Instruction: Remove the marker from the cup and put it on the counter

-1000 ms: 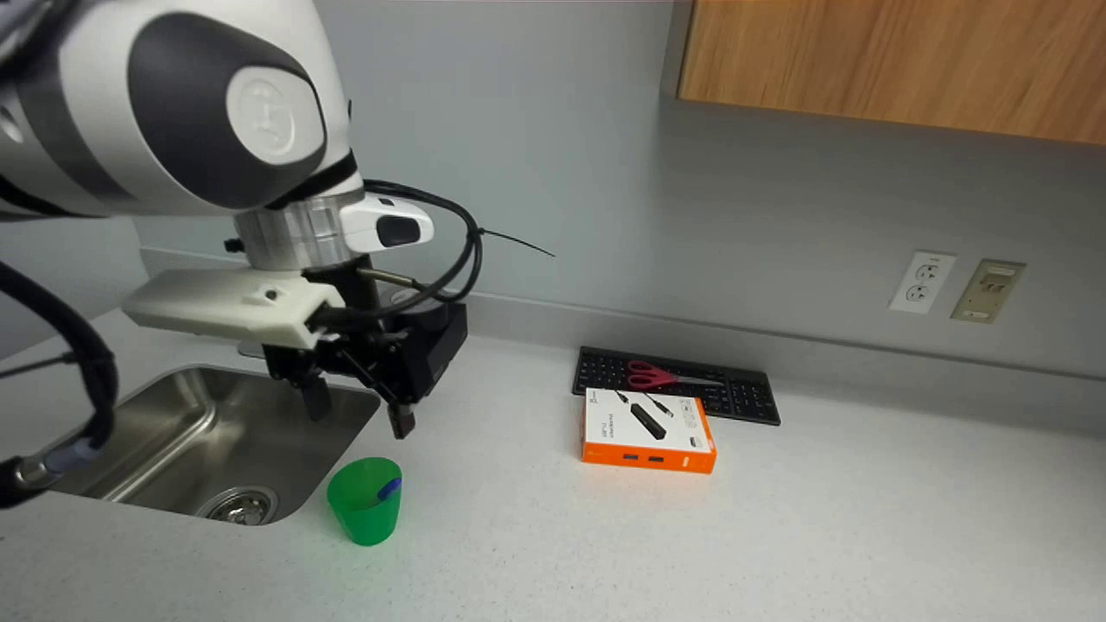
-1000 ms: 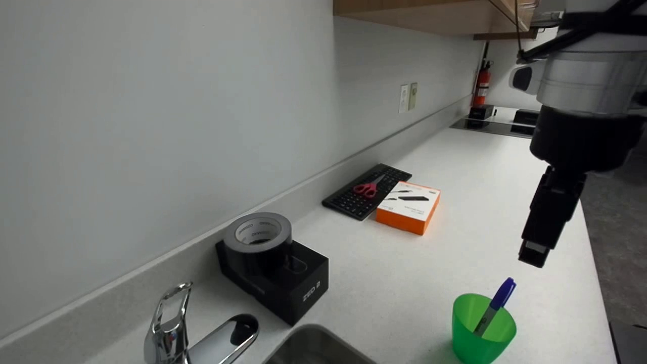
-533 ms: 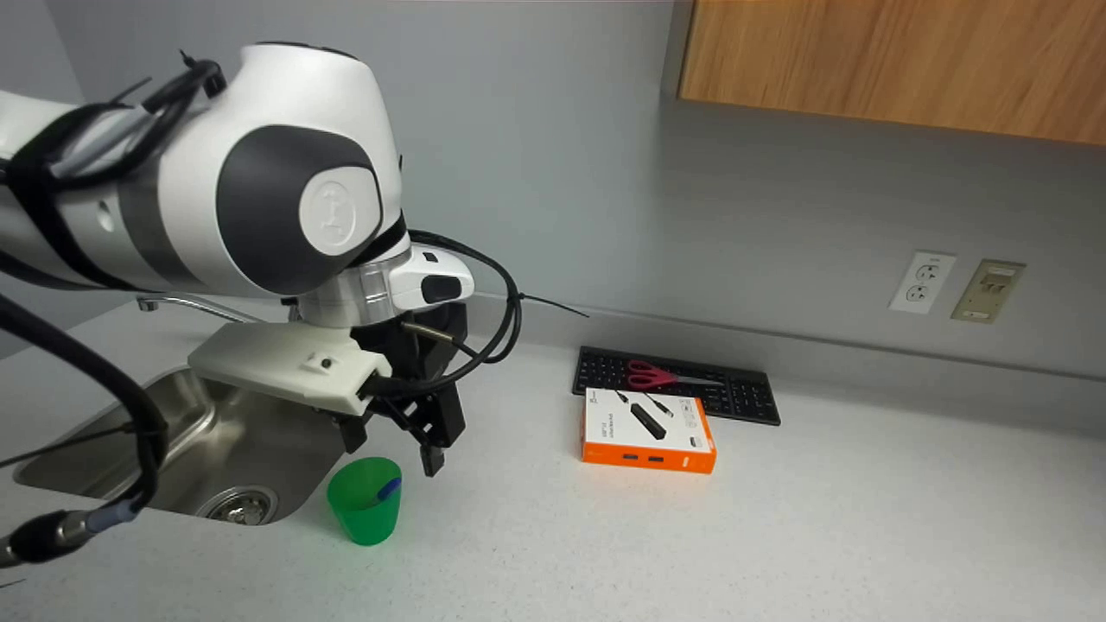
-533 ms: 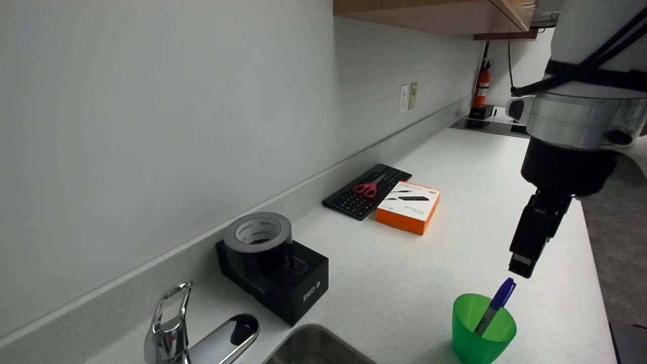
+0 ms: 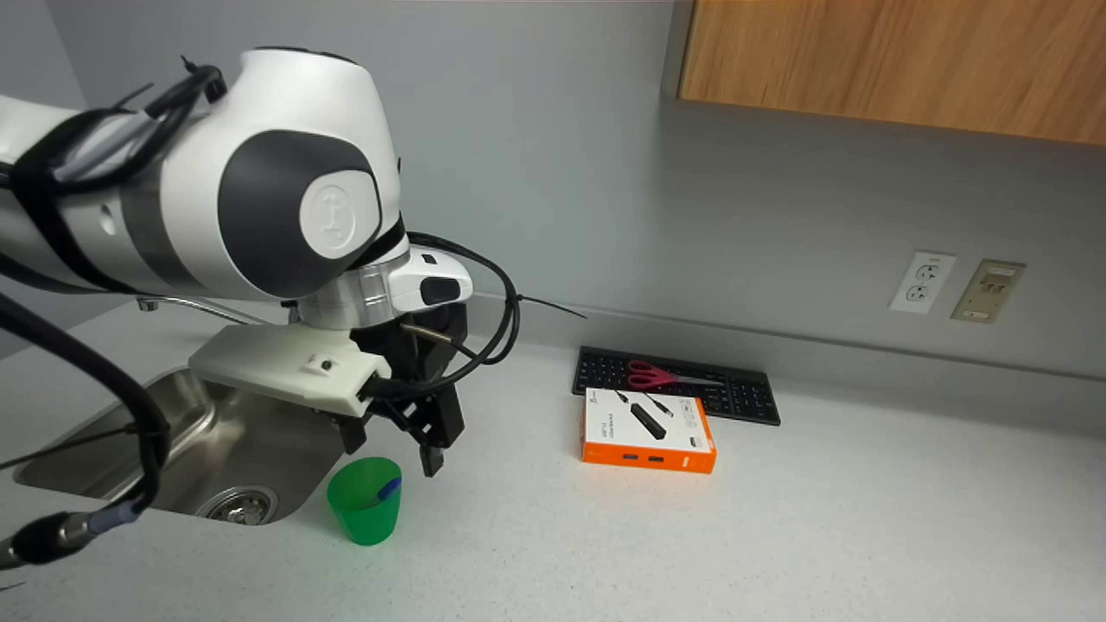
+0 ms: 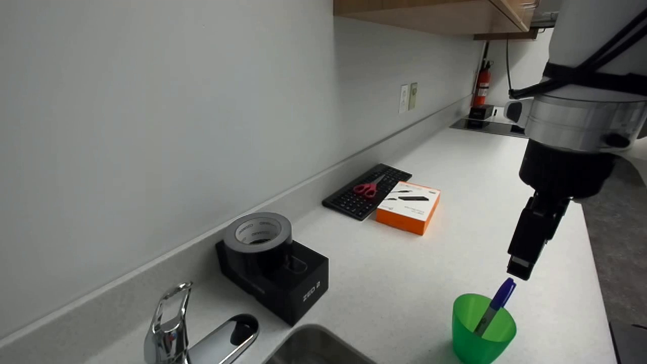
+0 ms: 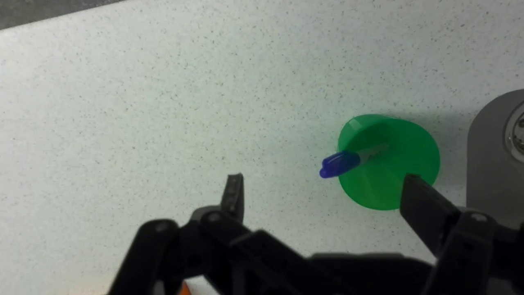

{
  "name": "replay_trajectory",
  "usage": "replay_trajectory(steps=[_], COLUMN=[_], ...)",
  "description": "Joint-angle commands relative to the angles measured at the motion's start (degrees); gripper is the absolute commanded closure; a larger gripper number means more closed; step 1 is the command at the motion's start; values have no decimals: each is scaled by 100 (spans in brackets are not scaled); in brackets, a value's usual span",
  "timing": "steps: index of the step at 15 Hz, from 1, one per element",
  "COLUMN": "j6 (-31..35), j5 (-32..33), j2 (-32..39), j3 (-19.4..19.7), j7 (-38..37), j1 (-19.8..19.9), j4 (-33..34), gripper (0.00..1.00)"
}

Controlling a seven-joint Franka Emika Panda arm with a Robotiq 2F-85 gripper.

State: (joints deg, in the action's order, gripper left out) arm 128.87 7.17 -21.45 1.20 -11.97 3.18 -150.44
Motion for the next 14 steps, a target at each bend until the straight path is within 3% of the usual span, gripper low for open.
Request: replay_trajectory(steps=[1,14], j6=[383,948], j5=[-46,-180], j2=[172,881], j3=[-28,-146], j7=[40,48], j1=[73,-53], j4=[-82,-187], gripper=[0,0])
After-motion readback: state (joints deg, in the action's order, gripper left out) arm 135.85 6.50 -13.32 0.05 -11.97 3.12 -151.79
